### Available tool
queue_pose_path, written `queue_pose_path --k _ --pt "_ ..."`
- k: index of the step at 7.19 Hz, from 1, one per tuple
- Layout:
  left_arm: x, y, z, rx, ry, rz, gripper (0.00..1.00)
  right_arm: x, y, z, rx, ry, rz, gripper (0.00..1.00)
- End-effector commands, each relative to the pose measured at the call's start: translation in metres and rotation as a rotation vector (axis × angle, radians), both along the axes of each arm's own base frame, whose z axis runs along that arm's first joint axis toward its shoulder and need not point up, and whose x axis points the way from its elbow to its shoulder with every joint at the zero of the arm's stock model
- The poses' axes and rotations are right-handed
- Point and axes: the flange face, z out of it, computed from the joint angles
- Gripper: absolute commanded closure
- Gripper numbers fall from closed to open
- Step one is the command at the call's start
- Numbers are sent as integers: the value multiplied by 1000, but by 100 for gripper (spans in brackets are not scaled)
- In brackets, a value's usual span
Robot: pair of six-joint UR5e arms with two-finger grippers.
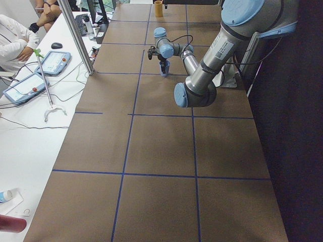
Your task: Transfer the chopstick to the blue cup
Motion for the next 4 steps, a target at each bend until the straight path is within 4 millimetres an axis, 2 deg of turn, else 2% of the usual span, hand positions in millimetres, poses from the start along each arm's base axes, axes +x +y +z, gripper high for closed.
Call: queue_pose_path --k 1,2,3,4 --pt "-81 25 -21 28 9 -37 0 0 0 -1 2 -2 -1 0" --pt "-113 31 -19 40 27 -57 0 0 -1 0 5 -1 -1 0" --pt "-155 37 -10 52 45 -89 0 1 -1 0 13 10 9 0" --pt "-197 40 13 59 40 -122 0 10 7 12 35 108 25 0"
